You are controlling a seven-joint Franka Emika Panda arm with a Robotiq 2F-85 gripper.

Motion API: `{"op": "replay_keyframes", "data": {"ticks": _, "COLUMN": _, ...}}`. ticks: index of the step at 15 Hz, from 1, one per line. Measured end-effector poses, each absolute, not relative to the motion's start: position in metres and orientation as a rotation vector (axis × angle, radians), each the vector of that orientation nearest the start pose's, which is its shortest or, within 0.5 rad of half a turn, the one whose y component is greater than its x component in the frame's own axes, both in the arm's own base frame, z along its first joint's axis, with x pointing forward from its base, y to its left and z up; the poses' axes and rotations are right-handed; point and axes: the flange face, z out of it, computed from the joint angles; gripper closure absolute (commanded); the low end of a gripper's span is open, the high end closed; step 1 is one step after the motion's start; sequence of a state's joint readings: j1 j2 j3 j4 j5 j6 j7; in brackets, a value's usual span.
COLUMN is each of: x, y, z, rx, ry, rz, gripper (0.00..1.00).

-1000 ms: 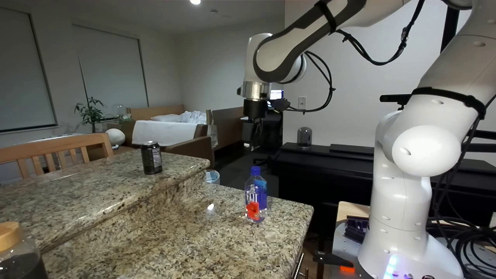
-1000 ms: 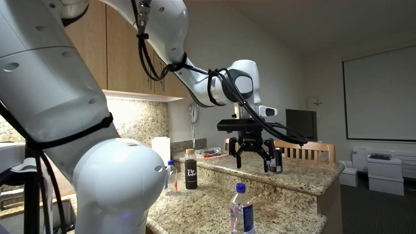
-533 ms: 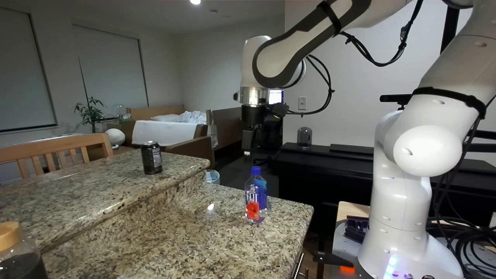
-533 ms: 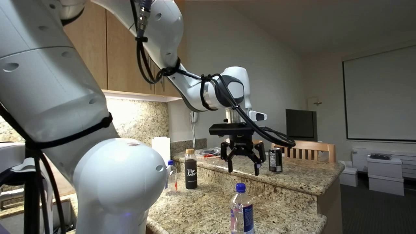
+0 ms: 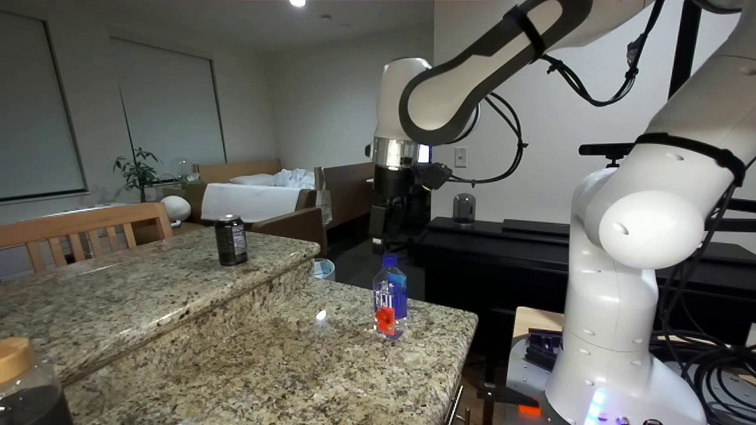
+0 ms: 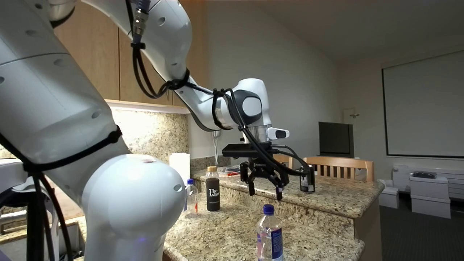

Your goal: Put the water bottle on the top part of the counter

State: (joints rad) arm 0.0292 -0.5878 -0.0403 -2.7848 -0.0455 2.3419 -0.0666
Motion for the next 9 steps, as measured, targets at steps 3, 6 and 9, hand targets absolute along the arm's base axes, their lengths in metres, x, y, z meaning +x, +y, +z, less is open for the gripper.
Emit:
{"op": "replay_keyframes", "data": {"ticks": 3, "x": 0.365, "y": -0.003, "z": 0.384, "rx": -3.145, "ry": -0.079, "rz": -0.281, "gripper": 0.0}}
{"op": "replay_keyframes", "data": {"ticks": 6, "x": 0.367, "y": -0.01, "z": 0.372, "rx": -3.148, "ry": -0.036, "rz": -0.229, "gripper": 0.0}}
{"op": "replay_keyframes", "data": {"ticks": 9, "x": 0.365, "y": -0.019, "z": 0.367, "rx": -3.148, "ry": 0.001, "rz": -0.185, "gripper": 0.0}}
